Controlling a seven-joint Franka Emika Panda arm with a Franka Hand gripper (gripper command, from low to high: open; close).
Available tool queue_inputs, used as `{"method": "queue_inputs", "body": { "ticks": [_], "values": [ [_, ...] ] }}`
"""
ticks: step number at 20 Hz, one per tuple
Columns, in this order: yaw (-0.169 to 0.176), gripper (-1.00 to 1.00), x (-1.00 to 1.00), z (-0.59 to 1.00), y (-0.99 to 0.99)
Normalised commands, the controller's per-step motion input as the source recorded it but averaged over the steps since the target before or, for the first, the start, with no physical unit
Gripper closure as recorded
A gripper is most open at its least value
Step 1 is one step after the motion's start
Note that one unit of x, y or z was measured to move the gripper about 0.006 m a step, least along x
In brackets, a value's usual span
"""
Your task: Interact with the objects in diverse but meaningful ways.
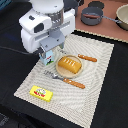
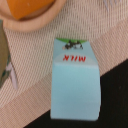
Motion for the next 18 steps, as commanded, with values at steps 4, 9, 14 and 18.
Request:
{"method": "queue_inputs", "body": {
  "ticks": [4, 9, 14, 18],
  "values": [
    [0.022, -1.0, 0.75, -0.01, 0.0],
    [0.041, -1.0, 0.68, -0.04, 0.1],
    [0.066, -1.0, 0.55, -0.09, 0.11],
    [0.067, -1.0, 0.43, -0.11, 0.14]
  ]
}}
